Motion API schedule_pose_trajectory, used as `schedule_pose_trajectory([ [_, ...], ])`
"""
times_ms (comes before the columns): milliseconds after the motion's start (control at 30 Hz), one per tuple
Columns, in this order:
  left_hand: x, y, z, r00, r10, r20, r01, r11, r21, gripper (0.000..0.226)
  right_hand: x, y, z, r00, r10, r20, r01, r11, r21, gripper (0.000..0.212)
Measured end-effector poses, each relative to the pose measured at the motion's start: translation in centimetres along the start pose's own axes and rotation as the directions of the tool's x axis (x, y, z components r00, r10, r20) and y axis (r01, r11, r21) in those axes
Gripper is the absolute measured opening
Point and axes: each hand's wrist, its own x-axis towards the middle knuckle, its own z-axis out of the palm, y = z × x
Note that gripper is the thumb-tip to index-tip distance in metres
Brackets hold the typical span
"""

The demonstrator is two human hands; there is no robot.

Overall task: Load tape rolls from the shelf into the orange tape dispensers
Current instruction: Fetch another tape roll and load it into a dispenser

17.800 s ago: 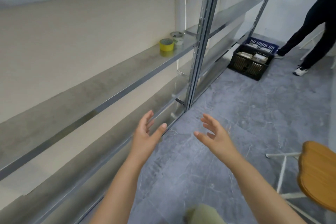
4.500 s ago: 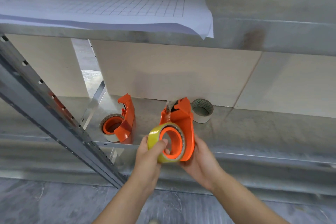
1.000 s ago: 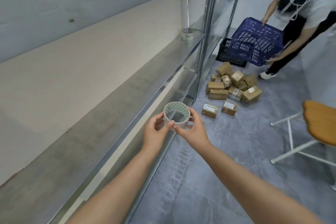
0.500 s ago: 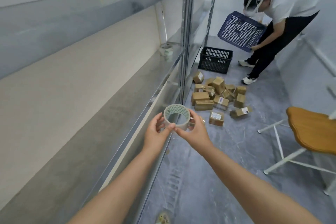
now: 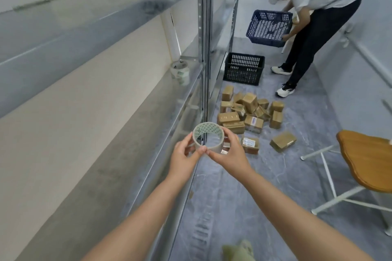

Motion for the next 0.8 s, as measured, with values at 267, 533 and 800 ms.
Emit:
schedule_pose_trajectory([
  [267,9.6,0.7,5.7,0.996,0.005,-0.09,-0.007,1.0,-0.024,0.055,10.7,2.8,-4.3,0.997,0.006,0.083,-0.01,0.999,0.05,0.07],
  [533,16.4,1.8,9.1,0.978,-0.048,-0.203,0.036,0.997,-0.062,0.054,19.7,4.8,-6.1,0.978,-0.022,0.207,0.011,0.999,0.05,0.072],
  [800,22.8,0.4,7.8,0.936,-0.064,-0.347,0.053,0.998,-0.04,0.048,27.3,5.5,-3.0,0.946,-0.027,0.323,0.016,0.999,0.037,0.073],
])
